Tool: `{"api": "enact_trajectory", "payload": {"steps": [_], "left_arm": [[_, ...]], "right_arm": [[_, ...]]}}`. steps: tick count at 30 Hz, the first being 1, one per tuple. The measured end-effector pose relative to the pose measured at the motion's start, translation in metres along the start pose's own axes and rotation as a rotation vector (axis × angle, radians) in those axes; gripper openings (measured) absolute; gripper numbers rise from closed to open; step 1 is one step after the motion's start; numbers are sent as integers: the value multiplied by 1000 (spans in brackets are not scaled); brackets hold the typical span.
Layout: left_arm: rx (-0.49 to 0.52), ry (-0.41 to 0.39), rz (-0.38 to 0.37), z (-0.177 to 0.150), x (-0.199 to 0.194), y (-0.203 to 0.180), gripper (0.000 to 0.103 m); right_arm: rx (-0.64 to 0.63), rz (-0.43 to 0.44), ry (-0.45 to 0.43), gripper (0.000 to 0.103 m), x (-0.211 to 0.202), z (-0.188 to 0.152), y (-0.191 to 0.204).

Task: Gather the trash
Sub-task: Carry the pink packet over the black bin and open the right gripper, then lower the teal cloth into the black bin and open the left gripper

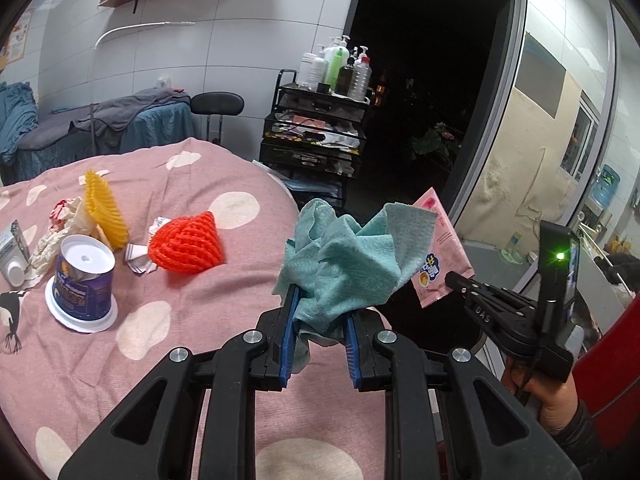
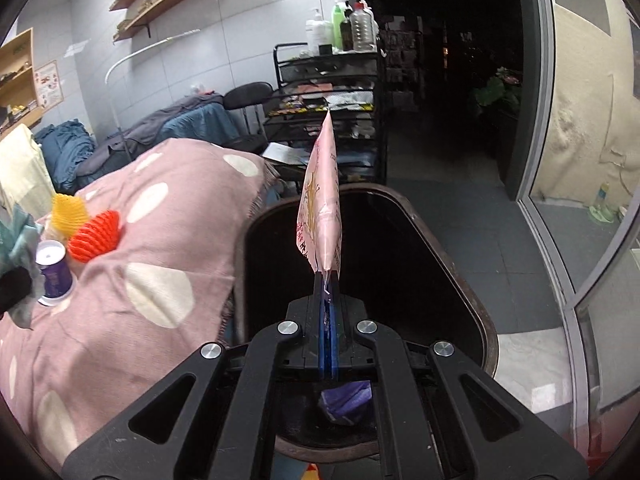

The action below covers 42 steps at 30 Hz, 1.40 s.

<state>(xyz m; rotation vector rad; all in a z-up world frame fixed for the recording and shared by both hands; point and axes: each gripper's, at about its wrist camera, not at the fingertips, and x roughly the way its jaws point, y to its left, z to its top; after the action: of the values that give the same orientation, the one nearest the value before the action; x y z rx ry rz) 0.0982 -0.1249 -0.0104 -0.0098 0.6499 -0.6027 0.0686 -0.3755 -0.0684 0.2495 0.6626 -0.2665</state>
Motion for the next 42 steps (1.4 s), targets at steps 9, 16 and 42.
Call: {"api": "enact_trajectory", "payload": {"steps": [9,16,42], "left_arm": [[18,27,-22,-2,12,-11,21],[26,38,-36,-2,17,-18,21],[95,189,-186,13,85,-81,21]], "right_arm": [[10,-19,68,10,24,-13,-5],[56,-11,34,66,19,-18,-8],[188,-175,-115,91,-20,-6,-41]]}}
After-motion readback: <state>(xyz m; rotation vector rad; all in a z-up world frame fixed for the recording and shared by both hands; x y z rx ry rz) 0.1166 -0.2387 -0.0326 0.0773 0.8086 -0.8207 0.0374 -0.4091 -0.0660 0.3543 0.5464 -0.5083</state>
